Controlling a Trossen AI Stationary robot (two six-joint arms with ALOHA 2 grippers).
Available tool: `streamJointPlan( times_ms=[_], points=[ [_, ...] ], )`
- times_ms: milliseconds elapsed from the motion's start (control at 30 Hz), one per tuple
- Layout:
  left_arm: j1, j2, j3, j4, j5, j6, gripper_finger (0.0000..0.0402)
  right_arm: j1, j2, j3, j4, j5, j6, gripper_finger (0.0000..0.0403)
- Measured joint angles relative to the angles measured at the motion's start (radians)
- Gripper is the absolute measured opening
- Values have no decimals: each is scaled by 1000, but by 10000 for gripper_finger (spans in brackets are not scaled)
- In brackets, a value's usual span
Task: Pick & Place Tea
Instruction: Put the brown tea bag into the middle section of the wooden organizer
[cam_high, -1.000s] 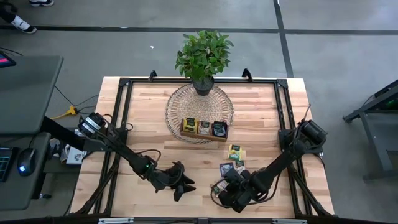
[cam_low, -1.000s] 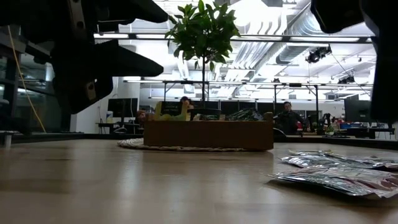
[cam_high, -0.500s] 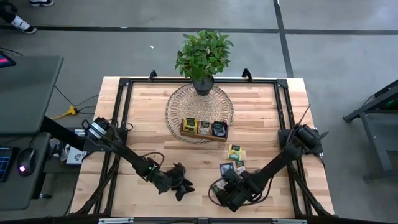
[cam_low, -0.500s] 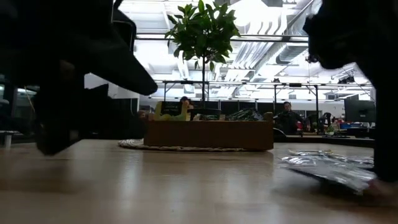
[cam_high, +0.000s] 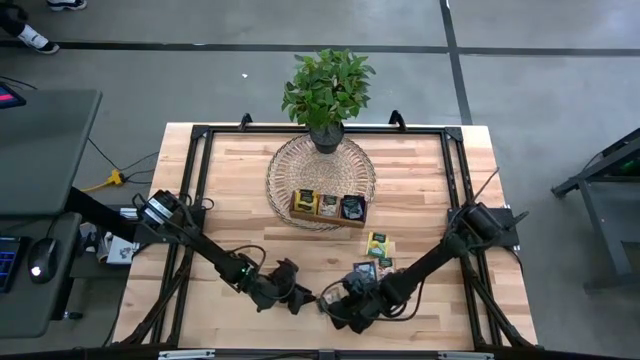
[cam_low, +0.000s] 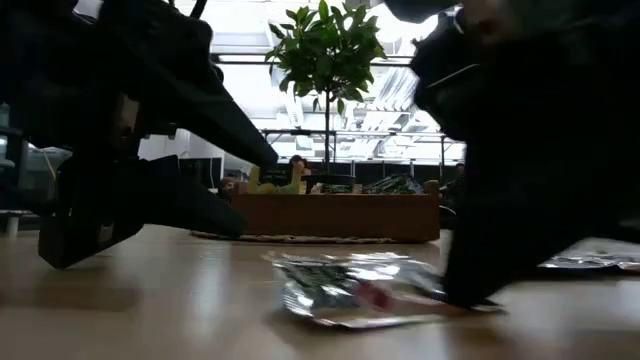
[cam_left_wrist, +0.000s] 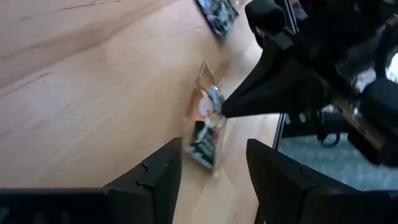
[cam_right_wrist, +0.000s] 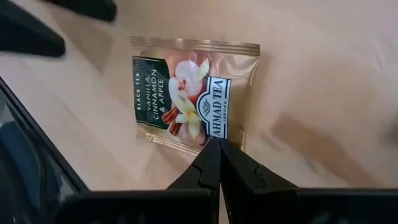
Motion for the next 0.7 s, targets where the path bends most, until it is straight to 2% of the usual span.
streamJointPlan(
  times_ms=[200, 433, 700],
  points=[
    [-1, 1, 0, -65, 2, -95, 176, -51, 3, -2, 64, 35, -54, 0],
    [-2, -2, 3, -218, 9, -194, 176, -78, 4, -3, 84, 46, -78, 0],
    [-2, -1, 23, -291, 12, -198, 176, -79, 4, -5, 95, 42, -78, 0]
  ],
)
